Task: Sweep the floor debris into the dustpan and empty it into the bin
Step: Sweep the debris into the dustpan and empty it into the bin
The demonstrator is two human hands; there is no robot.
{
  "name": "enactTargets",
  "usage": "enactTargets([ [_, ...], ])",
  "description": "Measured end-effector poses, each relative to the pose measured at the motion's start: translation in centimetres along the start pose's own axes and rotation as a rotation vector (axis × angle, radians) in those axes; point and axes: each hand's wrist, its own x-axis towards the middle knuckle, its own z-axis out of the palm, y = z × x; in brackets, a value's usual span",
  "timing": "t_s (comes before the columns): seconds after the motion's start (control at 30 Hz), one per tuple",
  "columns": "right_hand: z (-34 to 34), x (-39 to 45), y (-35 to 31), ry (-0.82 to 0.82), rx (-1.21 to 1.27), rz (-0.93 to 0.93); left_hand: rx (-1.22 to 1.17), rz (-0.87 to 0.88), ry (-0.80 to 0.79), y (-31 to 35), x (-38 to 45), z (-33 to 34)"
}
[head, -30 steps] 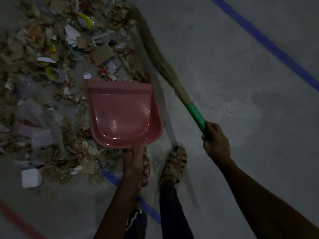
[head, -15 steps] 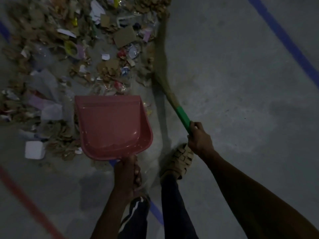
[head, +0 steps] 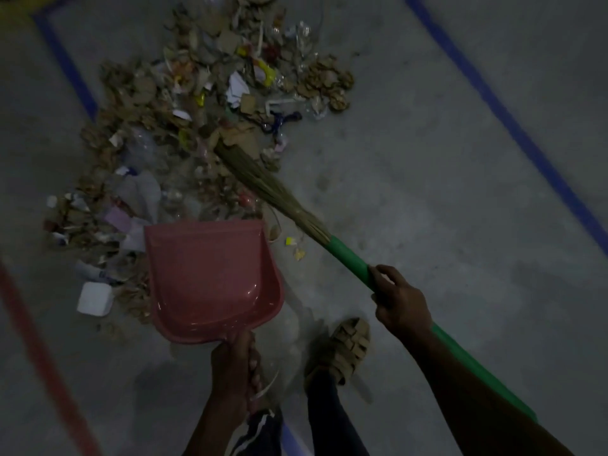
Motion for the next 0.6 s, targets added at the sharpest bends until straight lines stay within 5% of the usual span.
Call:
enactTargets([
  [0.6,-12.2,15.8,10.1,0.219,-0.387,0.274,-0.174,0.052,-0.104,11.1,4.9,14.7],
])
